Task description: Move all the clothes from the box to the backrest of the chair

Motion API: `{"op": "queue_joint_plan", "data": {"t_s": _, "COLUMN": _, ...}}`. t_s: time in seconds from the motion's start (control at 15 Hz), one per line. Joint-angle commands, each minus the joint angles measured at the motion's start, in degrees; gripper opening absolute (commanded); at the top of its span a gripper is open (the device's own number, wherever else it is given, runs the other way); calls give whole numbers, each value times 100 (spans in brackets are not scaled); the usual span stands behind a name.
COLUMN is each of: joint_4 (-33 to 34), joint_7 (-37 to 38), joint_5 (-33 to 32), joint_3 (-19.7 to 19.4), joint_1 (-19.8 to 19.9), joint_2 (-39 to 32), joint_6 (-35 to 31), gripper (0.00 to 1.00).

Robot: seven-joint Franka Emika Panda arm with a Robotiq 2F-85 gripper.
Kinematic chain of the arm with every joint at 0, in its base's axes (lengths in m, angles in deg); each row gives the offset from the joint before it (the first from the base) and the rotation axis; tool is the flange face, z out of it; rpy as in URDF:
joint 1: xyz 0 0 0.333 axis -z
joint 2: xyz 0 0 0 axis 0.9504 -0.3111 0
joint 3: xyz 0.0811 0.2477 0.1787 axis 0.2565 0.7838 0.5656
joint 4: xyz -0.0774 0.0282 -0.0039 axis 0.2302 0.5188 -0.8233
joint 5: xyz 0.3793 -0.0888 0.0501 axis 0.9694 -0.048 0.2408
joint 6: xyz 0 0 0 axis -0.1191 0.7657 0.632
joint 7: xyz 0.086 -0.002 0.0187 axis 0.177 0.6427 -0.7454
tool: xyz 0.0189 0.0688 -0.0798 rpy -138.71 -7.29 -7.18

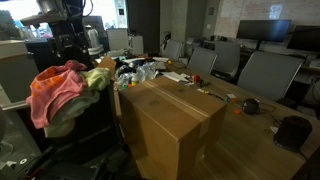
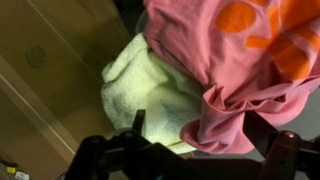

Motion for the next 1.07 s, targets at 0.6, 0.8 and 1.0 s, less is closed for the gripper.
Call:
{"op": "queue_joint_plan", "data": {"t_s": 0.6, "joint_4": -152, "joint_7": -307, "joint_5": 147, "joint_3": -1128, "joint_1": 1153, "joint_2": 1800, "joint_6": 493, "gripper": 100}}
{"op": "queue_joint_plan", "data": {"t_s": 0.8, "joint_4": -287, "joint_7": -272, "joint_5": 316, "joint_3": -1621, "joint_1": 1576, "joint_2": 2034, "joint_6": 343, "gripper": 100}}
{"op": "queue_joint_plan", "data": {"t_s": 1.0, "joint_4": -462, "joint_7": -354, "joint_5": 554, "joint_3": -2156, "joint_1": 2014, "joint_2": 2283, "joint_6": 266, "gripper": 100}}
